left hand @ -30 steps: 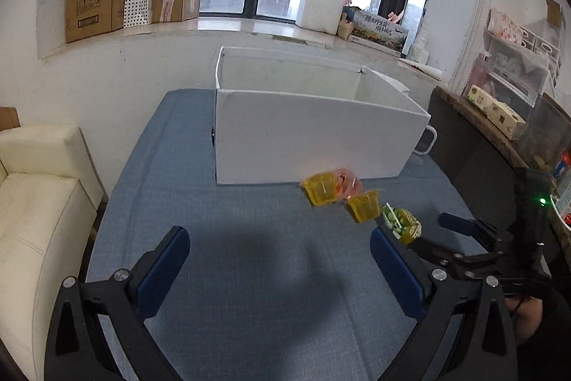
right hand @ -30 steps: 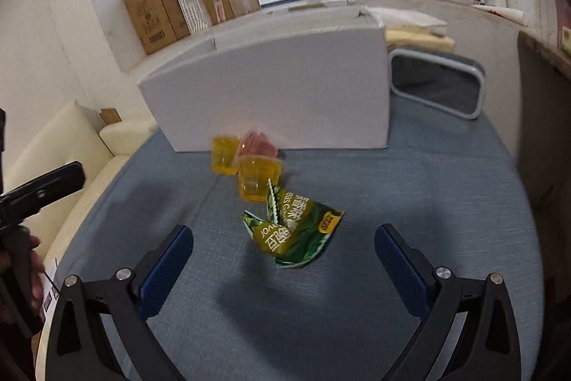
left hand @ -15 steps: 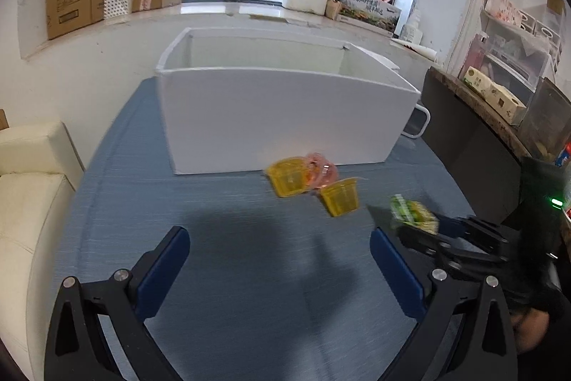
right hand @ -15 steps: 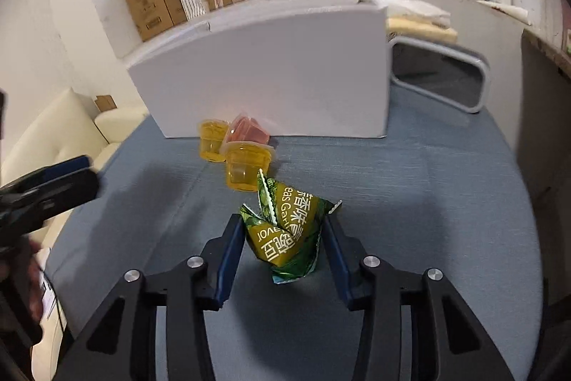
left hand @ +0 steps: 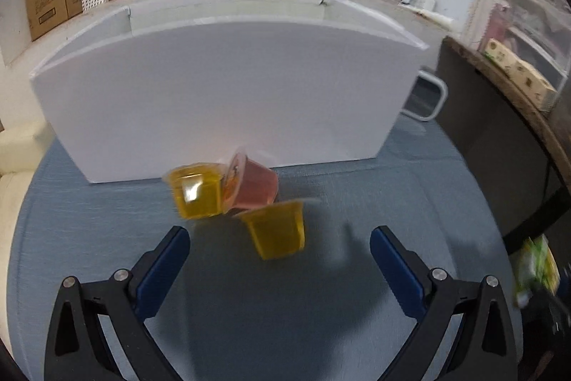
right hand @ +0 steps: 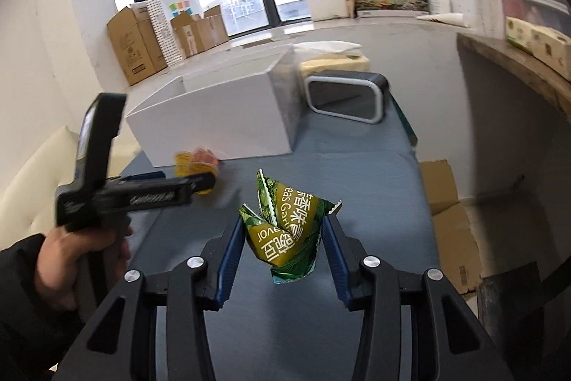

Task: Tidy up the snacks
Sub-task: 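Grasp the green garlic-flavour bag with the right tool while the left grasps a yellow jelly cup, then carry the green bag and yellow jelly cup into the white box and release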

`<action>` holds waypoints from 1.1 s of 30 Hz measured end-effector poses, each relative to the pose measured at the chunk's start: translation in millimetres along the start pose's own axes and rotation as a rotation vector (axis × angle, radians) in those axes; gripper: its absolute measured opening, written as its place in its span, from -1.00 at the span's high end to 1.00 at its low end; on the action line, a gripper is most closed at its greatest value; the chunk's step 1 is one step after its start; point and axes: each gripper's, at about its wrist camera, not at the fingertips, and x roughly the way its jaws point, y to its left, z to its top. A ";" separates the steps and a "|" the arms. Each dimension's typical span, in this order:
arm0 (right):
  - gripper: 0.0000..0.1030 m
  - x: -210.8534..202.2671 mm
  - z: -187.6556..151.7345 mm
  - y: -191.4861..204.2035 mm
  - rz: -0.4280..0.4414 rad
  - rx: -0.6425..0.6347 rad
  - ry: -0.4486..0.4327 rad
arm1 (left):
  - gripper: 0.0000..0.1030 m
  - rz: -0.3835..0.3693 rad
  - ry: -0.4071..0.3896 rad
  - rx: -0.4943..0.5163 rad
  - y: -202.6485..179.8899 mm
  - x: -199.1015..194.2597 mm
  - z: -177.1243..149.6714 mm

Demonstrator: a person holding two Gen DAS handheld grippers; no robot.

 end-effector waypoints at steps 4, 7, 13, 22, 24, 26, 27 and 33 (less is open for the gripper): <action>0.06 -2.0 -6.5 -7.6 0.000 0.019 0.006 | -0.23 0.035 0.022 -0.018 4.1 18.6 0.0; 0.06 -0.8 -7.7 -7.7 0.003 0.020 0.005 | 0.12 -0.017 0.022 -0.023 9.1 8.4 -0.7; 0.06 4.1 -3.6 1.1 0.029 0.013 0.004 | 0.12 -0.087 -0.031 -0.002 26.7 -32.8 -9.2; 0.06 17.4 18.9 40.1 0.082 -0.052 -0.012 | 0.12 -0.126 -0.175 0.010 72.8 -124.4 -15.8; 0.06 20.0 25.2 51.1 0.102 -0.064 -0.026 | 0.12 -0.128 -0.191 -0.007 89.3 -133.3 -18.1; 0.06 27.3 33.1 67.1 0.129 -0.085 -0.036 | 0.12 -0.118 -0.208 -0.018 104.8 -144.7 -17.6; 0.06 30.0 35.7 72.9 0.132 -0.095 -0.037 | 0.12 -0.113 -0.213 -0.021 109.9 -143.5 -15.5; 0.06 55.0 85.2 107.0 0.174 -0.143 -0.074 | 0.12 -0.088 -0.265 -0.019 126.6 -140.2 26.2</action>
